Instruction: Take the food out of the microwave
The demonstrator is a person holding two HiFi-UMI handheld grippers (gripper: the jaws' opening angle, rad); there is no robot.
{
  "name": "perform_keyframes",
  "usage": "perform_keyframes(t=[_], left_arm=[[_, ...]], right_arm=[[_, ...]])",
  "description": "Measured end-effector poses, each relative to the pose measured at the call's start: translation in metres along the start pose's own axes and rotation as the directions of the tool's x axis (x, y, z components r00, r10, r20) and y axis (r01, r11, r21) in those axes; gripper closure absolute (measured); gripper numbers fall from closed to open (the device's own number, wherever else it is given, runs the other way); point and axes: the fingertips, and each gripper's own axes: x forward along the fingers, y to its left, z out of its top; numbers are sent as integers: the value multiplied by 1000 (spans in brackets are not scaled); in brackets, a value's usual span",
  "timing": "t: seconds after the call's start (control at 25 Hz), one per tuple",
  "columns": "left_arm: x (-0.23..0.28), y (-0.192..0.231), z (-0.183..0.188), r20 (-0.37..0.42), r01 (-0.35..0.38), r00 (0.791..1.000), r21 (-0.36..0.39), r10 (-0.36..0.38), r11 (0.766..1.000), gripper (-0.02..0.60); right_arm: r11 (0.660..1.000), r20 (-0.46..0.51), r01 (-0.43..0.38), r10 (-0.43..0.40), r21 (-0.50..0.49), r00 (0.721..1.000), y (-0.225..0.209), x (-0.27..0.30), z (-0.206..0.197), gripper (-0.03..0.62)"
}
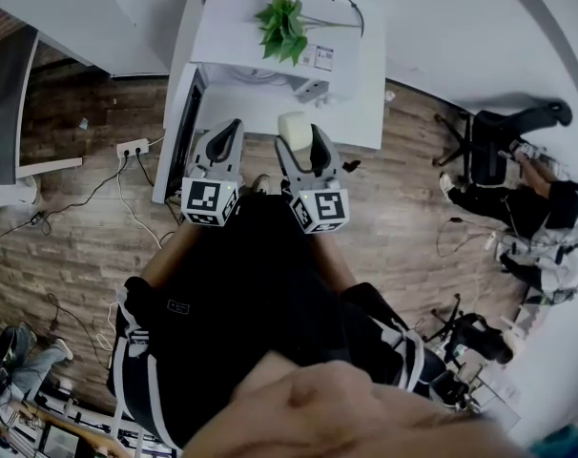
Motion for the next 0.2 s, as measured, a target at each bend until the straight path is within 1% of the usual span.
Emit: perform_keyframes(t=[0.2], left_arm=[[0,1,0,-2,0,1000,-4,0,1000,549]], right_arm=[[1000,-3,-8,8,-4,1000,2,1,-2,290]])
